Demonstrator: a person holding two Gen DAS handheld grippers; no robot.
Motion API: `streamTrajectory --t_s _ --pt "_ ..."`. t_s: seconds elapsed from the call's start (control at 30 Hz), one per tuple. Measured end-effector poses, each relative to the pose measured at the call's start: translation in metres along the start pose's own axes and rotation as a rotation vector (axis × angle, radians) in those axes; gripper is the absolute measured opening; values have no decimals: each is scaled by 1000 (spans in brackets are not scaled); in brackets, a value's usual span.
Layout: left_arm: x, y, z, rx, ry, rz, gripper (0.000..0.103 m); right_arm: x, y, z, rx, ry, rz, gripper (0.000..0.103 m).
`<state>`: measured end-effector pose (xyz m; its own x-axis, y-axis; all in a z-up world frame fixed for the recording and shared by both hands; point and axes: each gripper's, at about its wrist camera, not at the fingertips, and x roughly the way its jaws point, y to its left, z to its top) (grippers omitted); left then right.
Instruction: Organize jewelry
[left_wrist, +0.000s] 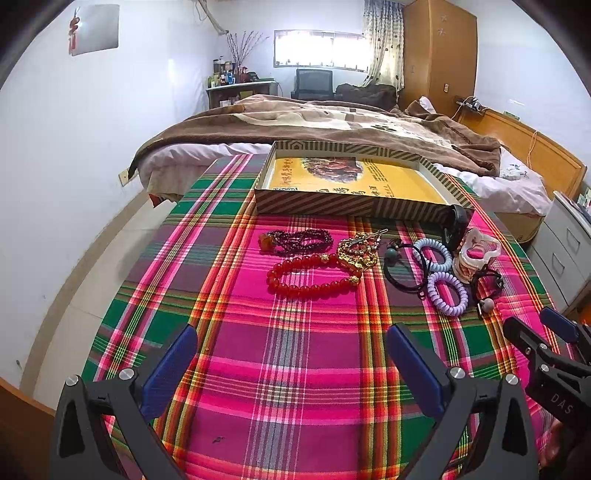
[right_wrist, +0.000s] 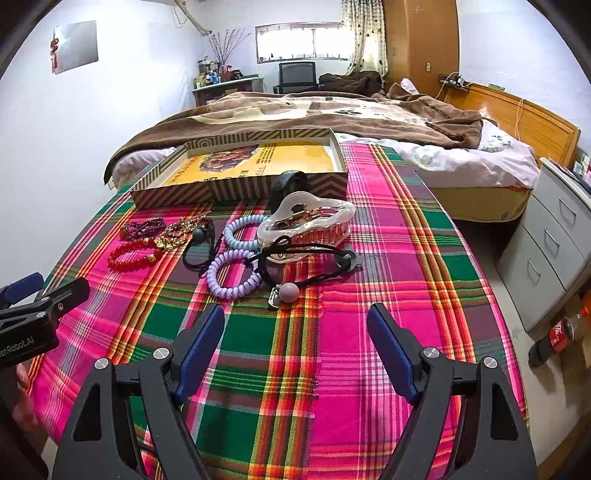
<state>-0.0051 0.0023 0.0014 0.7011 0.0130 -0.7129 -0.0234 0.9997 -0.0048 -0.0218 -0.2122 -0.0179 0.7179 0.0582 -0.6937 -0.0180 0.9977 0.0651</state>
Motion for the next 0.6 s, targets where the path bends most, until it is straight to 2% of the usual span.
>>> streamTrajectory --t_s 0.6 --pt "0 -1 0 0 6 1 103 1 1 1 -2 2 -3 80"
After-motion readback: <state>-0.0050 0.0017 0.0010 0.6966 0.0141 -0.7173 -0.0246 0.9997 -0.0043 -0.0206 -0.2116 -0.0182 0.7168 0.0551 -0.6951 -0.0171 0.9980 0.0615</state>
